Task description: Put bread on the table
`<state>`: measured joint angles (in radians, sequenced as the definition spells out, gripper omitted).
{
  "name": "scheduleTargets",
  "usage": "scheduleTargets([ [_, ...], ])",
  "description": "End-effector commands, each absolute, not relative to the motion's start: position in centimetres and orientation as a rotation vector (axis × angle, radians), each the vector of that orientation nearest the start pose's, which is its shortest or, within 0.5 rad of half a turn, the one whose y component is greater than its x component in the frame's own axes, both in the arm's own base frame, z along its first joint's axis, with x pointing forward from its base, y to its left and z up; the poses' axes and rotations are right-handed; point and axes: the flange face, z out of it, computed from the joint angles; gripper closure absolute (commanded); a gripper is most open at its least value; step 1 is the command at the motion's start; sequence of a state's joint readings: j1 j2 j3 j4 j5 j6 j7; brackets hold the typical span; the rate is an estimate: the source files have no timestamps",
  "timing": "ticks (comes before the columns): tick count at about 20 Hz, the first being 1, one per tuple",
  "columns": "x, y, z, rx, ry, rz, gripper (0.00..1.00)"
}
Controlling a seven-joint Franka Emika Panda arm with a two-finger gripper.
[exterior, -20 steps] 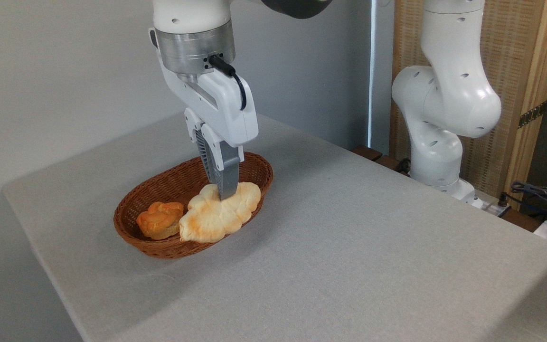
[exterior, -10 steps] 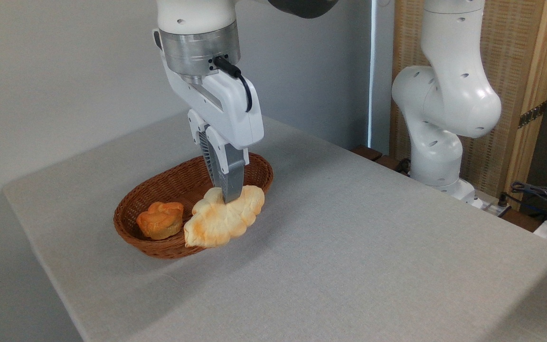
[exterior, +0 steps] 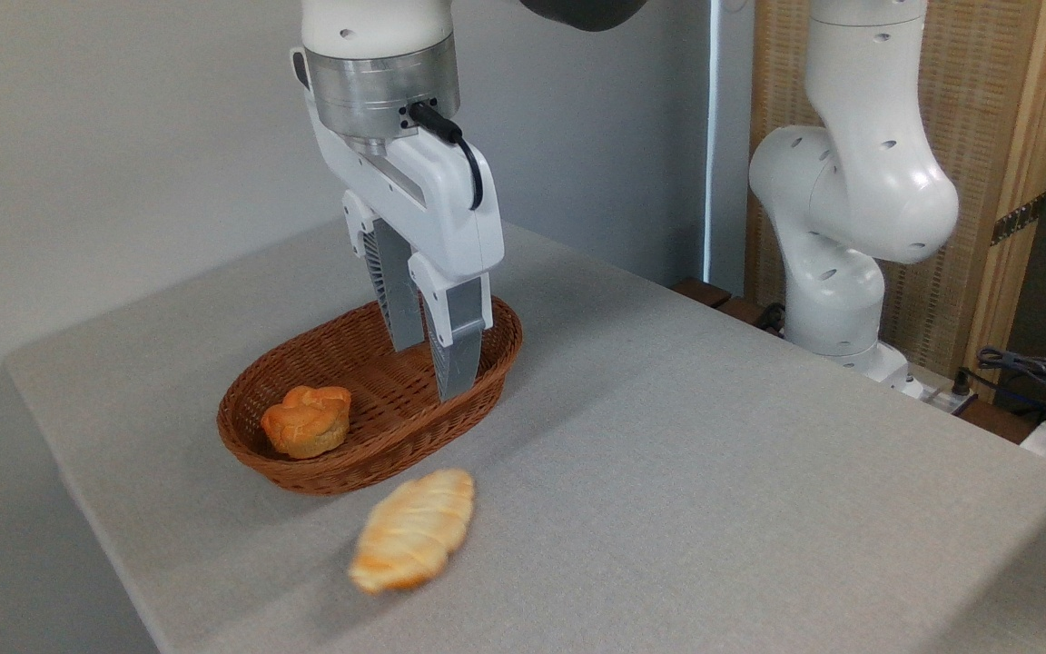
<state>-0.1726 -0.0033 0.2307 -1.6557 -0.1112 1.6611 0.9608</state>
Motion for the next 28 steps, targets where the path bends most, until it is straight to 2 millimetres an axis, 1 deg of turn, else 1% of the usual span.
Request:
scheduleTargets([
  [1,55.6,2.4,60.1,-2.928,1.414,-0.106,0.0],
  [5,55.6,2.0,60.1,-2.943,1.396,-0.109,0.0],
  [8,55.7,1.3,60.3,-3.065,1.263,-0.152,0.0],
  [9,55.7,0.7,60.5,-3.072,1.245,-0.154,0.0],
  [12,55.8,-3.1,60.4,-3.084,1.192,-0.126,0.0],
  [13,55.9,-3.9,60.1,-3.064,1.202,-0.107,0.0],
  [15,56.0,-4.3,59.7,-3.011,1.211,-0.069,0.0],
  [17,56.0,-5.5,59.8,-2.988,1.242,-0.074,0.0],
  [21,55.9,-5.6,60.0,-2.985,1.246,-0.076,0.0],
  [22,55.8,-4.9,60.3,-2.989,1.228,-0.086,0.0],
  [23,55.8,-5.1,60.3,-2.985,1.236,-0.085,0.0],
  [28,55.8,-4.7,60.3,-2.981,1.233,-0.084,0.0],
])
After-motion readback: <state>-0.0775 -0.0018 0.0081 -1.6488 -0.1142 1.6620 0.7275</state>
